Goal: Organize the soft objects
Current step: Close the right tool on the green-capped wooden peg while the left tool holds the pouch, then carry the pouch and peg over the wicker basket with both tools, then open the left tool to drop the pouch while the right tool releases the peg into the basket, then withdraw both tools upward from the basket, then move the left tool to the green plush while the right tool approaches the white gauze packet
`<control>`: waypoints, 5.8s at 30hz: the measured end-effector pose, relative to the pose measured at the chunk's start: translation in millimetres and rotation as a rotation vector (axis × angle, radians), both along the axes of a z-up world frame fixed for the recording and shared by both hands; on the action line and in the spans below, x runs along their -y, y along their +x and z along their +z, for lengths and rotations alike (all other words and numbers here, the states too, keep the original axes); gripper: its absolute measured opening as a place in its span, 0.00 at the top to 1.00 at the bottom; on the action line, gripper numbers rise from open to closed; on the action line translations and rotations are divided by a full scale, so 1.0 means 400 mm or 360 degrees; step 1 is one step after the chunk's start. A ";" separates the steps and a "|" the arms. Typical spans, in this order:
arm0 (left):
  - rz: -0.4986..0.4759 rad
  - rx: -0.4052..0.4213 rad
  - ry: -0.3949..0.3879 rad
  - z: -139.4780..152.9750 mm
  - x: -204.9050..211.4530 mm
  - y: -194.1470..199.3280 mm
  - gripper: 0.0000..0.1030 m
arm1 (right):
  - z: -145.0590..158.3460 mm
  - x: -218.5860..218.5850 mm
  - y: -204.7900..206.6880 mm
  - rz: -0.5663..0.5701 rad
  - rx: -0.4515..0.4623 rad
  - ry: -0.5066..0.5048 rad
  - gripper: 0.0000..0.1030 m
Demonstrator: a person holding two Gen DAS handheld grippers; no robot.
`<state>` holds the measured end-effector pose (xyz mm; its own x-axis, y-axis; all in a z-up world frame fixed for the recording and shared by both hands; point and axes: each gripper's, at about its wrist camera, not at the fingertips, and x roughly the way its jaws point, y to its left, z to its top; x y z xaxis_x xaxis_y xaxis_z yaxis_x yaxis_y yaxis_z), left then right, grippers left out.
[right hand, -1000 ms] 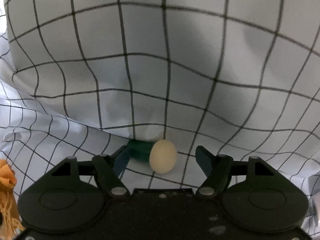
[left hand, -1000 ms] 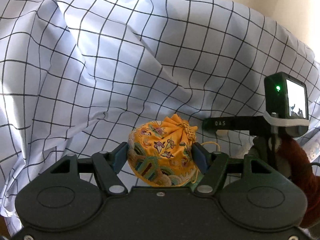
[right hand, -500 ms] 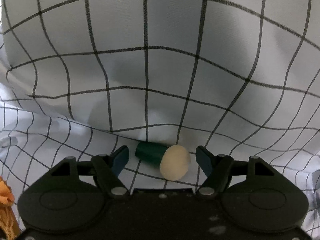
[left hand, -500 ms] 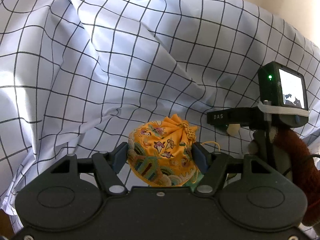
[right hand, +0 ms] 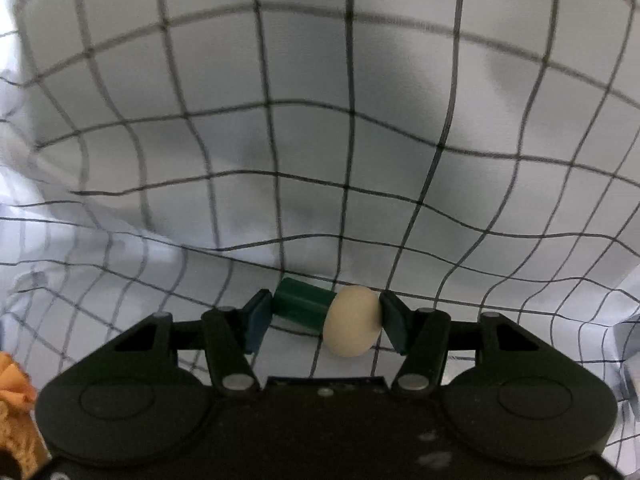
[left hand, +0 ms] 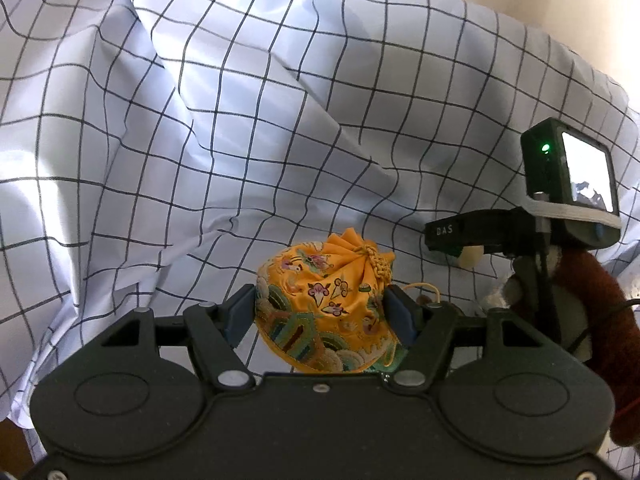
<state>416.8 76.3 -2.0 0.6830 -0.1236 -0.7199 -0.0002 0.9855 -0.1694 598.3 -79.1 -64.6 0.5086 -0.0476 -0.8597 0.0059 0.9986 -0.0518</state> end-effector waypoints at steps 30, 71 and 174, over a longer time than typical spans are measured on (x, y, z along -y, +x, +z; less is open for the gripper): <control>0.0362 0.0032 0.0154 0.029 -0.101 -0.478 0.38 | 0.215 -0.248 -0.609 0.0686 0.0098 0.0434 0.44; -0.0185 0.0041 0.0039 -0.015 0.225 -0.920 0.27 | 0.302 0.199 -1.505 -0.0363 0.0666 0.0428 0.43; 0.0129 0.0025 0.0299 -0.052 0.162 -0.894 0.10 | 0.196 0.172 -1.391 -0.0300 0.0388 0.0187 0.00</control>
